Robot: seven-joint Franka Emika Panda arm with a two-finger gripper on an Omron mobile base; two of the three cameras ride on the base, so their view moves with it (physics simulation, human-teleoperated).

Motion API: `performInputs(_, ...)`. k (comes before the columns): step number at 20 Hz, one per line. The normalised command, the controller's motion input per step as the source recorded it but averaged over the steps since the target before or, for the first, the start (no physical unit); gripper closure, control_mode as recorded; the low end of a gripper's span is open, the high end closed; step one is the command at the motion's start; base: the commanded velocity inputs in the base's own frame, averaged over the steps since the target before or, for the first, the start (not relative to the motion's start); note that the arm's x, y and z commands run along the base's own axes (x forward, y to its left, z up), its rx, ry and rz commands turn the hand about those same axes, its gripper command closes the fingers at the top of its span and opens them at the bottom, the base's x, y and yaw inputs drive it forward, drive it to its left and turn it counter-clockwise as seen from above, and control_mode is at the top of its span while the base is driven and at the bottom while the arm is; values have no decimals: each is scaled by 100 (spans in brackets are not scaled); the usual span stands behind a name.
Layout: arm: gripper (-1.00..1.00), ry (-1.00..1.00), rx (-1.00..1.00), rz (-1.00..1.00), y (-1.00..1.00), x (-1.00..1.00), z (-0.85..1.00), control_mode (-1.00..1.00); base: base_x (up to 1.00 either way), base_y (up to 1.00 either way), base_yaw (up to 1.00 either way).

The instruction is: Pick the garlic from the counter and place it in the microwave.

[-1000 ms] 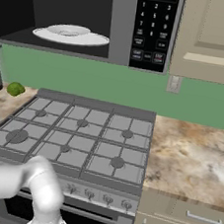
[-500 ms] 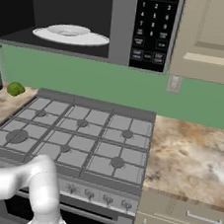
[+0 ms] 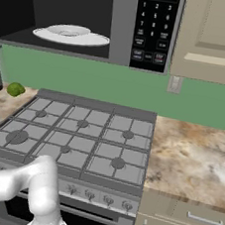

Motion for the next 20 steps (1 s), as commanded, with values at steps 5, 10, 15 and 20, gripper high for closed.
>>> performInputs(5,100,2,0,-5,-1,-27,-24,-100,0,0,0)
performInputs(10,100,-2,0,-2,-5,3,-6,-100,0,0,0)
performInputs(15,100,-15,0,0,-2,14,8,-100,0,0,0)
performInputs(20,100,-15,3,-1,-68,-34,72,-100,0,0,0)
